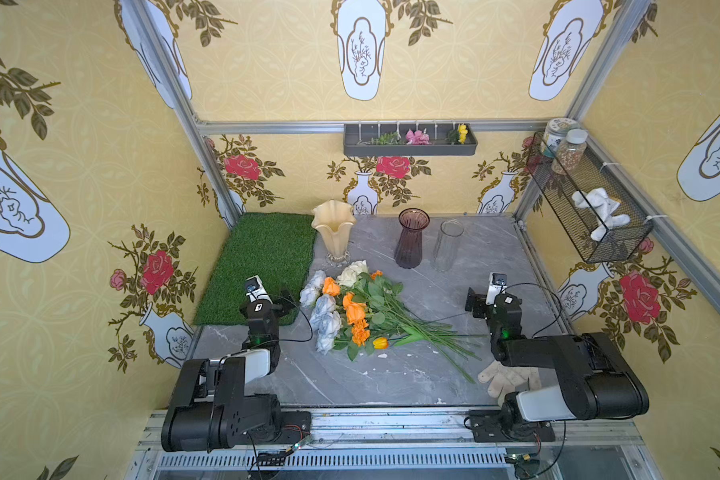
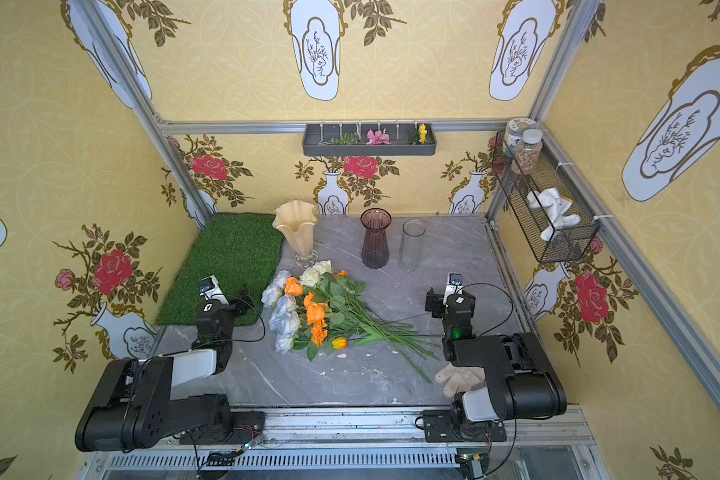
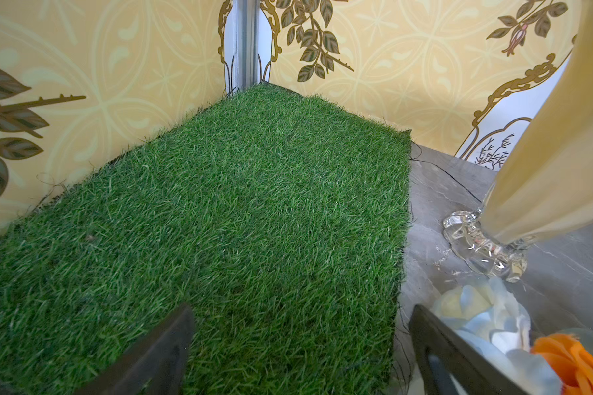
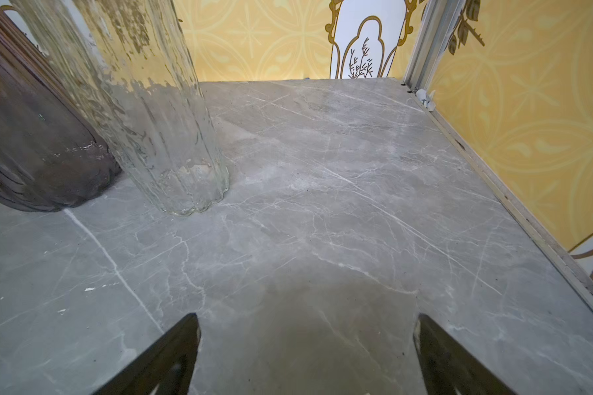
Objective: Arrange the flowers in different vases according to their colors
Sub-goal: Pick up the flower at the center of the board.
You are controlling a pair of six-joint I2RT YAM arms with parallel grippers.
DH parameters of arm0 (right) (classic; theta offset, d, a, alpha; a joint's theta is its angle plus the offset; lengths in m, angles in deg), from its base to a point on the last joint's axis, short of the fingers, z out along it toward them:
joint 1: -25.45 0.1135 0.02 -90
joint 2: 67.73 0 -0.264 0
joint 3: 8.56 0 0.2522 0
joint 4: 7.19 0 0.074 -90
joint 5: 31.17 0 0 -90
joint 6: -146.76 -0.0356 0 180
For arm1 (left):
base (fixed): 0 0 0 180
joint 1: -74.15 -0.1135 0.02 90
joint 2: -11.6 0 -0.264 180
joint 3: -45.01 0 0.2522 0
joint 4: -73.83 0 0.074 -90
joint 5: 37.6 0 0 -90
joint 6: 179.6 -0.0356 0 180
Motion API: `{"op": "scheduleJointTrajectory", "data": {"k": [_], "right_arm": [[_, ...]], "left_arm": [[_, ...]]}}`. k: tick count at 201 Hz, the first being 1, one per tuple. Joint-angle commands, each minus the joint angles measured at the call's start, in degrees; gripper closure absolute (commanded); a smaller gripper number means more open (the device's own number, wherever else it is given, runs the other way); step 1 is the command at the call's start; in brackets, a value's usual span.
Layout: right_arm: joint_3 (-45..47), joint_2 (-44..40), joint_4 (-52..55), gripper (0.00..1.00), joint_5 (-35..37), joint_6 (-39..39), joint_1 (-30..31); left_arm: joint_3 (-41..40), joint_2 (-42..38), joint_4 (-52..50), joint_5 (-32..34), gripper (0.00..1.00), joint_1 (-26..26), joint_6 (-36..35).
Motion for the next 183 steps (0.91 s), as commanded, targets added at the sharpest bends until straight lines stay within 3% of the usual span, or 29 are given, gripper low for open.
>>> {"op": "scheduleJointTrajectory", "data": {"k": [1, 183], "right_arm": [[-0.2, 0.1, -0.4, 0.03, -0.3, -0.5, 0.0], [-0.2, 0.1, -0.3, 0.03, -0.3, -0.5, 0.0]], "left_arm": [[-0.2, -0.3, 0.6, -0.3, 0.0, 0.0, 0.0], [-0.1, 0.2, 0.8, -0.8, 0.0, 0.0, -0.4]]}}
